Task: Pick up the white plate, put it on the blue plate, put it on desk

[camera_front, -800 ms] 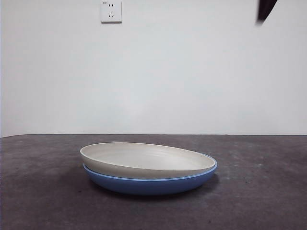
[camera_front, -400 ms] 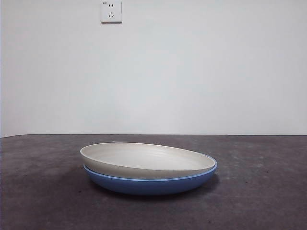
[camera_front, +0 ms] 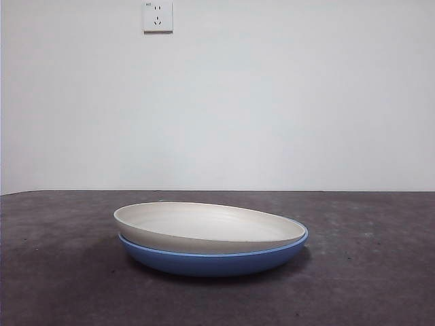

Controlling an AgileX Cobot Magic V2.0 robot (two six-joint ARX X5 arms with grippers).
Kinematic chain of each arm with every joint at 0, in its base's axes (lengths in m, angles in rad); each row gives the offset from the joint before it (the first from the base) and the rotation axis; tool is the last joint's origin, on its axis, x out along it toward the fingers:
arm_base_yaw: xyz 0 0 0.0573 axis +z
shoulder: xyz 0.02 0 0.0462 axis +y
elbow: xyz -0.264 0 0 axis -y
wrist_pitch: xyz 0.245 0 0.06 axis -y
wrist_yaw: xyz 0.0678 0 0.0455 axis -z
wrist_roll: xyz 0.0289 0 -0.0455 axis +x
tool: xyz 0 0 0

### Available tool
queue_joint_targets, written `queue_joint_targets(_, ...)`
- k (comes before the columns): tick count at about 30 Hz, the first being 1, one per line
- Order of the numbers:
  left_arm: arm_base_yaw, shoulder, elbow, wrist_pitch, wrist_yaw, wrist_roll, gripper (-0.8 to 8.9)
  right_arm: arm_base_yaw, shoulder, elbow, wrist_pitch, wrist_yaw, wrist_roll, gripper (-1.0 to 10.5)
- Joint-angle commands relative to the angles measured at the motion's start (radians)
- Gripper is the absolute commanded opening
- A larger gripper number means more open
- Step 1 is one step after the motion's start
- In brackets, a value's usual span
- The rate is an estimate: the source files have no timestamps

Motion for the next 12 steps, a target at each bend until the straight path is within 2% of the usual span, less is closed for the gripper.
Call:
queue_joint_targets(1,-0.008,0.005,0.011,0.005,-0.003,-0.002,6.16,0.005,0.006,0.018,-0.030,0.000,-0.008,5.9)
queue_joint_targets(2,-0.008,0.005,0.011,0.005,-0.003,-0.002,5.74,0.005,0.006,0.018,-0.029,0.000,-0.008,5.2)
queue_joint_targets(4,-0.008,0.005,0.011,0.006,-0.003,0.003,3.54,0.005,0.006,0.018,-0.029,0.000,-0.010,1.9)
queue_joint_targets(5,-0.008,0.005,0.011,0.009,-0.003,0.009,1.62,0.005,0.006,0.018,-0.029,0.000,-0.010,0.1)
queue_joint_targets(6,-0.008,0.005,0.011,0.014,-0.003,0.010,0.10,0.005,0.006,0.018,-0.028,0.000,-0.013,0.2)
queue_joint_targets(12,-0.008,0.005,0.012,0.036,-0.003,0.008,0.25,0.005,0.006,0.018,0.003,0.000,-0.014,0.2)
